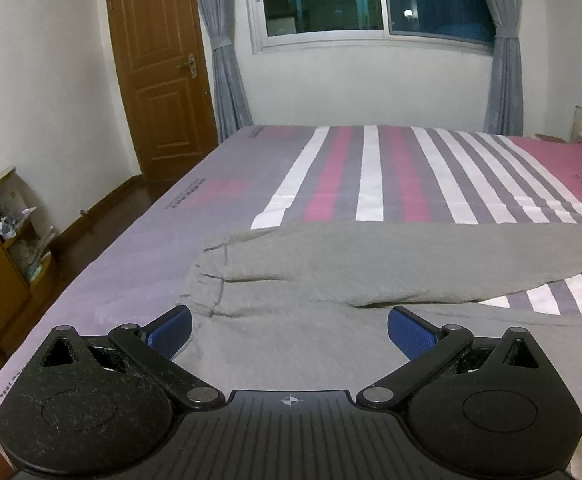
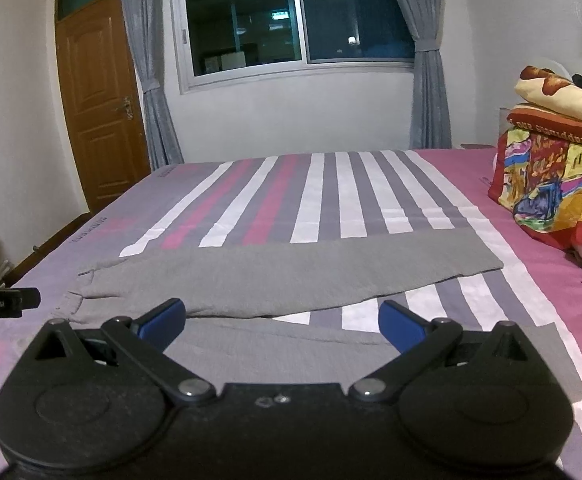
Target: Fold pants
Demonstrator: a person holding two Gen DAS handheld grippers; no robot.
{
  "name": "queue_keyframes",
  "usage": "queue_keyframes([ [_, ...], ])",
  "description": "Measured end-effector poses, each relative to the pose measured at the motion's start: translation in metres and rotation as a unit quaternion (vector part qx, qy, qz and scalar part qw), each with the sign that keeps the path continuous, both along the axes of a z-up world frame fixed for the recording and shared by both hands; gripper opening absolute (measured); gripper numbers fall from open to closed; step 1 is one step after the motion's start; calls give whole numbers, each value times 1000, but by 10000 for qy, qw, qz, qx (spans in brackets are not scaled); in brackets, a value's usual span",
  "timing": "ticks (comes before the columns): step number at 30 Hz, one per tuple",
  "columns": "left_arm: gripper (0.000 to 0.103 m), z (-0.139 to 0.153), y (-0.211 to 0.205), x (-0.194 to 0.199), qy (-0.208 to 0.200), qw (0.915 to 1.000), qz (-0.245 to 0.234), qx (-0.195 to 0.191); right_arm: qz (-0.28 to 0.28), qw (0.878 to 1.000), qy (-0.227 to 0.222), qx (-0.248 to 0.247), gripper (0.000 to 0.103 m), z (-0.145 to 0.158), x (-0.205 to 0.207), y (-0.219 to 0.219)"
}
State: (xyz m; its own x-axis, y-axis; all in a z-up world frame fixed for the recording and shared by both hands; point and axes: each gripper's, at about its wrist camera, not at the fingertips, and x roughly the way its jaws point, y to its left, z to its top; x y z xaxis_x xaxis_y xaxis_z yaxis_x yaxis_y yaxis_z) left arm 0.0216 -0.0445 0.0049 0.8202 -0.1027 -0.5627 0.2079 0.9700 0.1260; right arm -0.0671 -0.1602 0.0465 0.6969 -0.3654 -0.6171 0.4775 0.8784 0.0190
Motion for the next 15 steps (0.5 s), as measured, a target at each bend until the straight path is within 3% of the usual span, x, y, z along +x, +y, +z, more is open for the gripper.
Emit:
queue_keyframes([
  [15, 103, -2, 5, 16, -6, 10000, 62, 6, 195, 9998, -1, -44, 103, -5, 18, 9],
])
